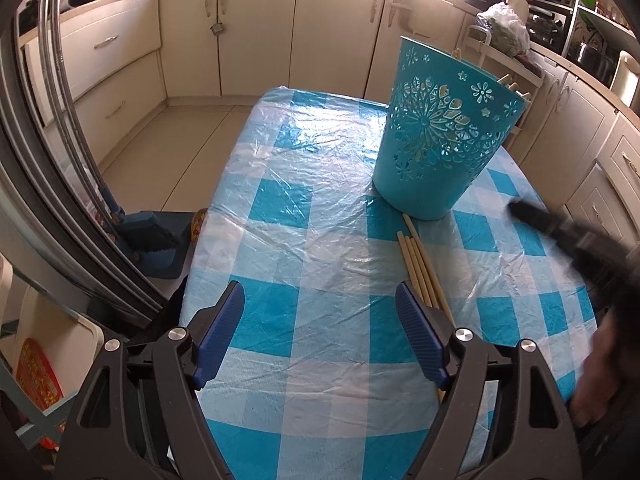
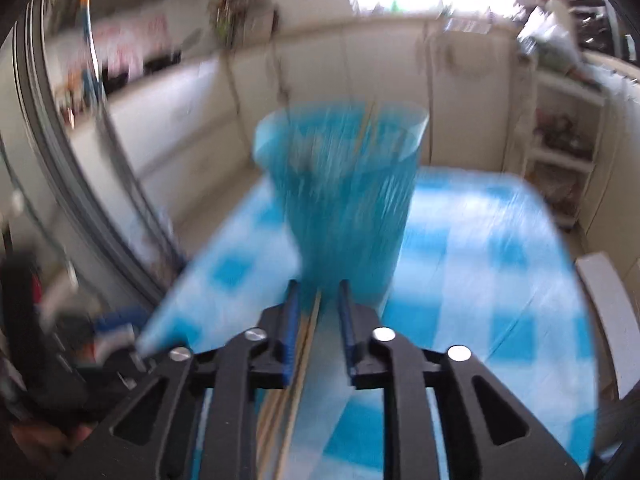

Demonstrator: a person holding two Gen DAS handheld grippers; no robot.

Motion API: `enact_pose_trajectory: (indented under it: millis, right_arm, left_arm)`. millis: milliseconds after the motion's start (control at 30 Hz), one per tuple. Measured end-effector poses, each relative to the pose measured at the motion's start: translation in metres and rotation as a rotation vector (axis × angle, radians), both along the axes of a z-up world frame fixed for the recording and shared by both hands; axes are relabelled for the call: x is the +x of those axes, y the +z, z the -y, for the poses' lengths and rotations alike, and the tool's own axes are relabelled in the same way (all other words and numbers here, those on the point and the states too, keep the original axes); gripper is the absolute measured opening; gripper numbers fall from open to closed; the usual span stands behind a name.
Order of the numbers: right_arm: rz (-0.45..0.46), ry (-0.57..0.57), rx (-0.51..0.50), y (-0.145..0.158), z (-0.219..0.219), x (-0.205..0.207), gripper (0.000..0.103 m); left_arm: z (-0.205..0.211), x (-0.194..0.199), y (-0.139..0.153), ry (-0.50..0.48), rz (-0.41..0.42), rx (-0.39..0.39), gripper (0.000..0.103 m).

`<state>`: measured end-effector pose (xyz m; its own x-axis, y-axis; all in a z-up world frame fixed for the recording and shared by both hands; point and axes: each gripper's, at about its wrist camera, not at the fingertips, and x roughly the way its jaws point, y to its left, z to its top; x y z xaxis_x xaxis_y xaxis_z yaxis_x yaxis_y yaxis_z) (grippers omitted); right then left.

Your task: Organize utensils

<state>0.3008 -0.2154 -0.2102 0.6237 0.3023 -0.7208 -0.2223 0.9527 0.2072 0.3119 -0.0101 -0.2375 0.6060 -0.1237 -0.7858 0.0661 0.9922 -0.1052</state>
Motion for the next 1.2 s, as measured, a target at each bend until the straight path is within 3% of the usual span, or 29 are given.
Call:
enact_pose_trajectory:
  millis: [100, 267, 600, 900, 1200]
  right_arm:
    - [-0.077, 0.005, -0.012, -0.026, -0.012, 0.014, 0.009]
    - [-0.142, 0.017, -0.06, -0.046, -0.027, 0.026, 0.008]
    - [-0.15, 0.04, -0.133, -0.052, -0.031, 0.016, 0.006]
    - [-0.17, -0.109, -0.057, -0.052, 0.009, -0.044, 0.006]
    - [-0.169, -0.108, -0.015, -0.052, 0.016, -0.034, 0.006]
  left_arm:
    - [0.0, -0.004, 0.0, -0.005, 0.001, 0.013, 0.074]
    - [-0.009, -0.004, -0.001, 0.018, -0.006, 0.004, 0.075]
    - [-0.011, -0.002, -0.005, 0.022, -0.016, -0.007, 0.075]
    - [-0.002, 0.0, -0.009, -0.008, -0.036, -0.016, 0.075]
    - [0.027, 0.01, -0.02, -0.073, -0.079, 0.003, 0.075]
